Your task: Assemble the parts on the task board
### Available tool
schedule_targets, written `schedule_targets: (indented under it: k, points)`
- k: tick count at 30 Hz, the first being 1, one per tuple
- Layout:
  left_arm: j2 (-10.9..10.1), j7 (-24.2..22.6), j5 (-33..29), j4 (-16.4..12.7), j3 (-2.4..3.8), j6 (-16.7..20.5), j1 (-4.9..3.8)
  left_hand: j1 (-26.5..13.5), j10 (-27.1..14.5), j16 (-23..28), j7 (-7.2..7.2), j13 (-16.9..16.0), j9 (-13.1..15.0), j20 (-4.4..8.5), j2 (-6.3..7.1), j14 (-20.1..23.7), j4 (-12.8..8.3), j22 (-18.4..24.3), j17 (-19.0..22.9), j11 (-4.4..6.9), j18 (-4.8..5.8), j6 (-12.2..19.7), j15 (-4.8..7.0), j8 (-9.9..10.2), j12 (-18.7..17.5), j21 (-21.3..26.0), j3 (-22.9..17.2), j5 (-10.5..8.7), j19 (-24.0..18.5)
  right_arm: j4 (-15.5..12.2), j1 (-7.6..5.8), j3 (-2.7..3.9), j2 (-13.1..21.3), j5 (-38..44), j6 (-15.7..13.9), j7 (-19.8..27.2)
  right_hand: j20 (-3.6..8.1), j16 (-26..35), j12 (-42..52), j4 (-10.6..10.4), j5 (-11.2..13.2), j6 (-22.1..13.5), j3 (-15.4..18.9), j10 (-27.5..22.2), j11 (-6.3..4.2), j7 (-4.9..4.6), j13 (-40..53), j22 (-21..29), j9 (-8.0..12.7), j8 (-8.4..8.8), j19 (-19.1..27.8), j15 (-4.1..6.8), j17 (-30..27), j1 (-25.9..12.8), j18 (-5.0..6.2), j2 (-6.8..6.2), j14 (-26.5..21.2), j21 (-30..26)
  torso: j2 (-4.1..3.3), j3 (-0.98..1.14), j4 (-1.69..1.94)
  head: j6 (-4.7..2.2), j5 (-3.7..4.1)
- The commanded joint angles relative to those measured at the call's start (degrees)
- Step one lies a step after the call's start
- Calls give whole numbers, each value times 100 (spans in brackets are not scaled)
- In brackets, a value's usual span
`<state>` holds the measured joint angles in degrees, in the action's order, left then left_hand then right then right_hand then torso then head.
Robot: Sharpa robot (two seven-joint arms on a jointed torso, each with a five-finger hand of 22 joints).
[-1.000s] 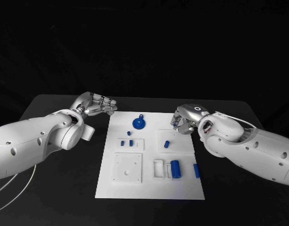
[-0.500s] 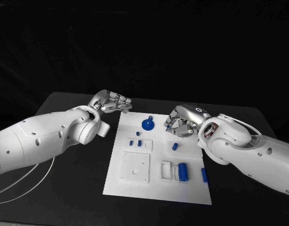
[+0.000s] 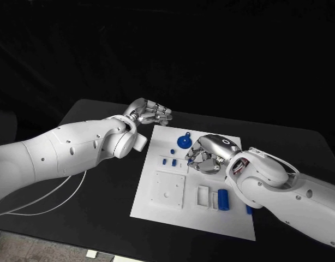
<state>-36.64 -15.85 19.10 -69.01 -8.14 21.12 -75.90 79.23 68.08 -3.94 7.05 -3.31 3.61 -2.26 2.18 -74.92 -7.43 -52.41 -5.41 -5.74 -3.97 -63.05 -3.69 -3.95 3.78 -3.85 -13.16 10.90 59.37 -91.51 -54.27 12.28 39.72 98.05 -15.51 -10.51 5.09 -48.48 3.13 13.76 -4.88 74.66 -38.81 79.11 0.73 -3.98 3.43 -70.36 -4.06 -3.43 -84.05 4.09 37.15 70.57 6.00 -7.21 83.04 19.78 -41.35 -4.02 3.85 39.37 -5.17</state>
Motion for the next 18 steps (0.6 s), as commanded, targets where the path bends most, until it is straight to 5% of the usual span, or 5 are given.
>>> schedule_targets:
  k: [1, 8, 18]
  points:
    - [43, -106, -145, 11, 5, 93, -8, -1, -26, 18, 29, -3, 10, -15, -42, 43, -26, -8, 5, -11, 0, 4, 6, 16, -31, -8, -3, 37, -11, 23, 8, -66, -81, 335, 130, 80, 41, -33, 33, 1, -16, -6, 38, 22, 5, 1, 10, -7, -2, -25, -223, 16, -32, 12, 47, 63, -9, 24, -5, 5, -5, 36, -84]
    - [118, -125, -172, 64, 5, 111, -8, -1, -26, 18, 29, -3, 10, -15, -42, 43, -26, -8, 5, -11, 0, 4, 6, 16, -31, -8, -3, 37, -11, 134, 19, -305, -285, 613, 164, 9, 41, -94, 32, 24, 23, -5, 32, 19, 6, 0, 9, 1, -3, -27, -218, 16, -131, 8, 49, 77, -26, 46, -9, 19, 0, 85, -194]
    - [161, -129, -185, 79, 4, 92, -8, 19, -34, 17, 32, -2, 8, -16, -62, 61, -43, -52, 15, -15, -1, -3, 2, 19, -31, -15, 4, 65, -36, 205, 47, -472, -395, 1022, 206, -105, 42, -120, 32, 37, 36, 5, 17, 29, 5, 3, 9, -6, -4, -26, -221, 17, -152, 9, 48, 71, -23, 76, -2, 11, -13, 113, -253]
